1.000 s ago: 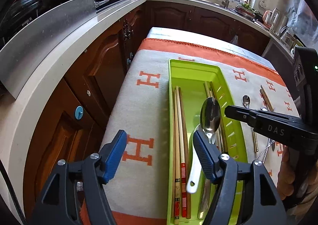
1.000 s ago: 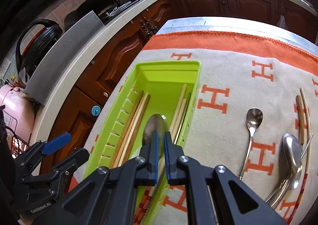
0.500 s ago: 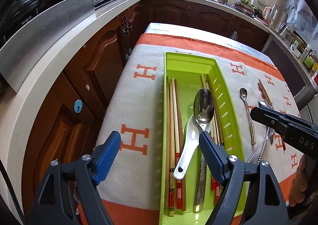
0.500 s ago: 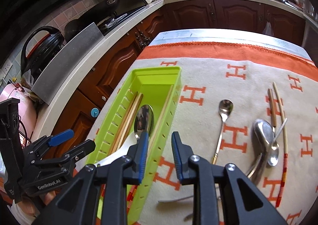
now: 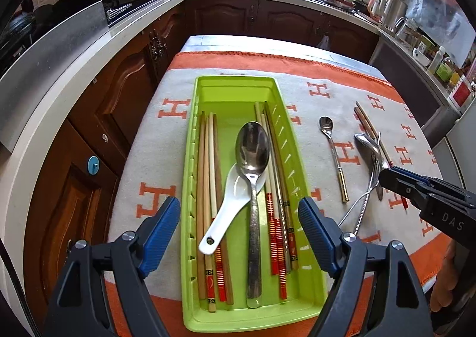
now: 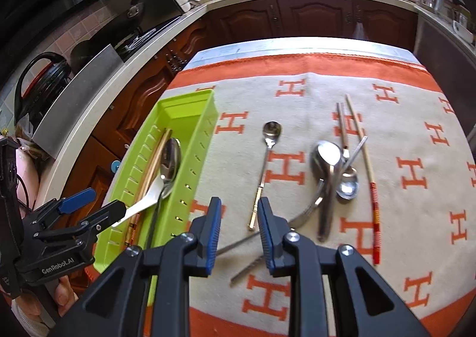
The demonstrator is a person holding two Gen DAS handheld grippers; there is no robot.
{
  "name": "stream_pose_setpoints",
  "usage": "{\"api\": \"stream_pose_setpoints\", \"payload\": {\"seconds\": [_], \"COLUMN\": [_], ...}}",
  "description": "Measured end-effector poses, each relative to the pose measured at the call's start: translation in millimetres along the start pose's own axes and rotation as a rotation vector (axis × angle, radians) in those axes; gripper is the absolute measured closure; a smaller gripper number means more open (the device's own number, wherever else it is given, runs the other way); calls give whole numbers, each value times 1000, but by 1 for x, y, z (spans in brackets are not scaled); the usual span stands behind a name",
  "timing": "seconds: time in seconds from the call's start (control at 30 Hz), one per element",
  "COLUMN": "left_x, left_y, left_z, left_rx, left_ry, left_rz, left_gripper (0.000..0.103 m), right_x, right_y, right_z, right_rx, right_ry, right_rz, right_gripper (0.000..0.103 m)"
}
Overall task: Organize utensils
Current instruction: 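Open both grippers in the tray and move them back over the utensils, then grasp a steel spoon with the right gripper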
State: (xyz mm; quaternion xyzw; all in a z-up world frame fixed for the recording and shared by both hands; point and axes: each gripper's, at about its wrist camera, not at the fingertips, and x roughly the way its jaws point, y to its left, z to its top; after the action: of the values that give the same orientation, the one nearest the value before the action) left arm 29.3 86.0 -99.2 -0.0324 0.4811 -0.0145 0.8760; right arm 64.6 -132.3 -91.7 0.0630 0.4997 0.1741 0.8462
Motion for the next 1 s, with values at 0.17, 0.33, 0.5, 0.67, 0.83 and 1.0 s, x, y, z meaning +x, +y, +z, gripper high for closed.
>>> {"api": "stream_pose_setpoints", "payload": {"seconds": [0.17,0.33,0.5,0.67,0.83,1.0], "left_x": [-5,-6,2,17,35,55], "left_y": [-25,-51,-78,-98,-111,-119], "left_z": [7,14,20,24,30,39], "left_rx": [64,115,170,190,182,171], "left_ry": [-20,-34,-18,13,44,63], "left_rz": [4,-13,-41,-77,-112,-121], "left_gripper": [22,19,19,19,19,19], "right_x": [-14,-26,-32,-31,-23,-11], "right_y": [-21,-45,-67,-90,-108,-109], "right_z": [-5,-7,-8,-9,-11,-5], "right_rx": [42,87,125,172,202,192], "right_ry": [-25,-56,-70,-68,-56,-38], "right_rz": [-31,-48,-72,-77,-62,-28], "right_gripper": [78,78,78,78,78,78]}}
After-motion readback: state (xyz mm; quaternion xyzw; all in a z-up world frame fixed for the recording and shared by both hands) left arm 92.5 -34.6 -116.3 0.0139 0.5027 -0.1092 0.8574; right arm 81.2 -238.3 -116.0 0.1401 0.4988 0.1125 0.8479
